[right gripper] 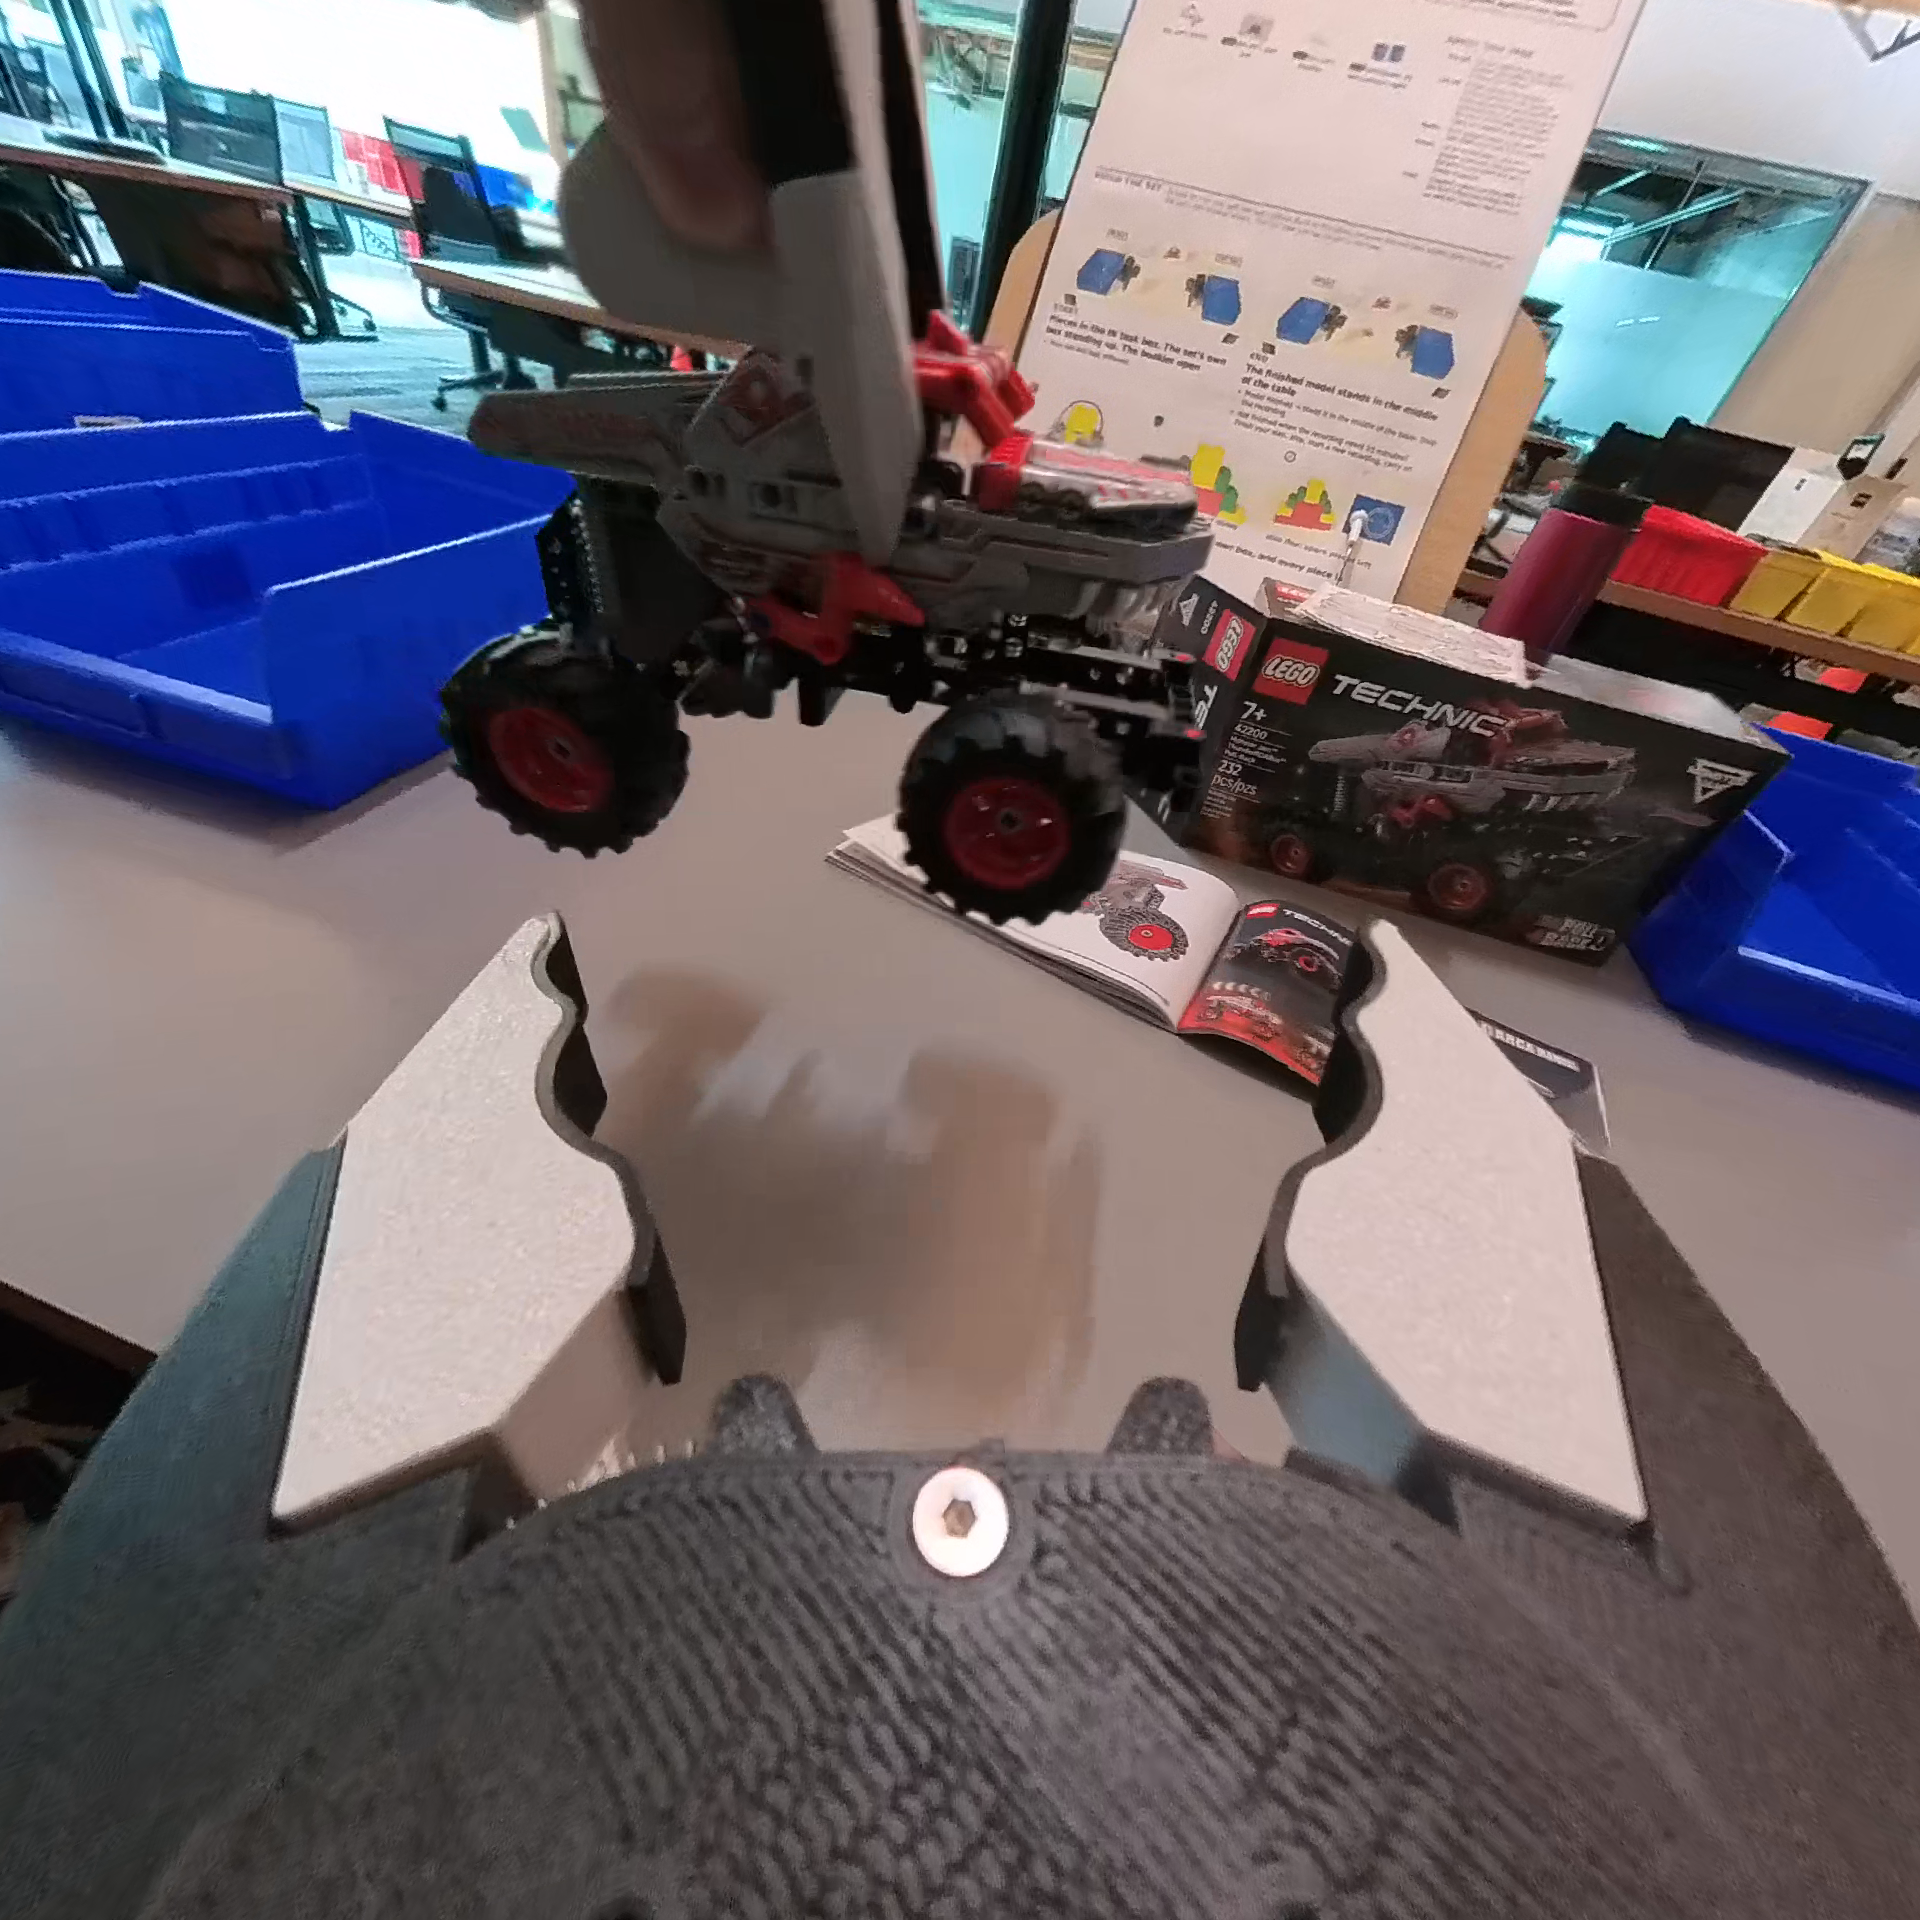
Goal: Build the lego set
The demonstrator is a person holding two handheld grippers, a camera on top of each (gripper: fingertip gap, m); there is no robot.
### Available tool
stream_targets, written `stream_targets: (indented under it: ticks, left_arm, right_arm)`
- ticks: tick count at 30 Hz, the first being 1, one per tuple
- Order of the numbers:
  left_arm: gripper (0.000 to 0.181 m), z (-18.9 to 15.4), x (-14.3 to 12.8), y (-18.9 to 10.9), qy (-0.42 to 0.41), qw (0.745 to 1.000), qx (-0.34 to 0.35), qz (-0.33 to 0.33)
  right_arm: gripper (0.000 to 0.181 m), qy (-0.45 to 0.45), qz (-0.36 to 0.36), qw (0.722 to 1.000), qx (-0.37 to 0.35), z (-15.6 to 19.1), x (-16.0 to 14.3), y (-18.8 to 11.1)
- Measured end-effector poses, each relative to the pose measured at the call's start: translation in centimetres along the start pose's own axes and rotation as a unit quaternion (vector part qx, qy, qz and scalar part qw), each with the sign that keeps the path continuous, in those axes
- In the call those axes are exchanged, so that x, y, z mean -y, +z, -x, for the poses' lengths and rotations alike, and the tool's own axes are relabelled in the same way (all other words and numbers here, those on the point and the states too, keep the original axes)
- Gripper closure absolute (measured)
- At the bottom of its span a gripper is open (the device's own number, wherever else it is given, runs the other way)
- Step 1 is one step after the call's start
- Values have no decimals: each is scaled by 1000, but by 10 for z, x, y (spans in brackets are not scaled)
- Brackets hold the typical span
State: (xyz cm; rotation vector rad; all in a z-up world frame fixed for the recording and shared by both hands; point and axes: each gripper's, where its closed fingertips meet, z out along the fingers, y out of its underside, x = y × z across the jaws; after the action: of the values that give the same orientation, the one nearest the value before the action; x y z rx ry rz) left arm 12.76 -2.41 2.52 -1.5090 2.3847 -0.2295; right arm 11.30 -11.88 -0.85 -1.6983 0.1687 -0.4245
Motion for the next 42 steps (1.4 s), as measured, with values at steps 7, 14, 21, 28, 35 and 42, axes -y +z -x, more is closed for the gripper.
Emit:
stream_targets:
  ticks: [7, 14, 21, 28, 35, 42]
  left_arm:
    - [120, 14, -3, 14, -164, 986, -7, 29]
    - [119, 18, -13, 38, -291, 955, -7, 58]
    - [119, 32, -28, 77, -357, 931, 37, 63]
    - [119, 29, -35, 113, -371, 924, 52, 71]
    - [112, 36, -23, 115, -315, 945, 77, 46]
    - [98, 28, -35, 74, -182, 983, 18, 11]
  right_arm:
    - [40, -7, 14, 1000, 13, 25, -8, 13]
    - [40, 20, 28, 999, 26, 46, -21, 28]
    - [40, 37, 49, 998, 30, 66, -41, 35]
    - [40, 57, 62, 996, 30, 73, -56, 40]
    - [41, 64, 67, 995, 33, 79, -65, 39]
    - [42, 83, 65, 994, 34, 64, -77, 26]
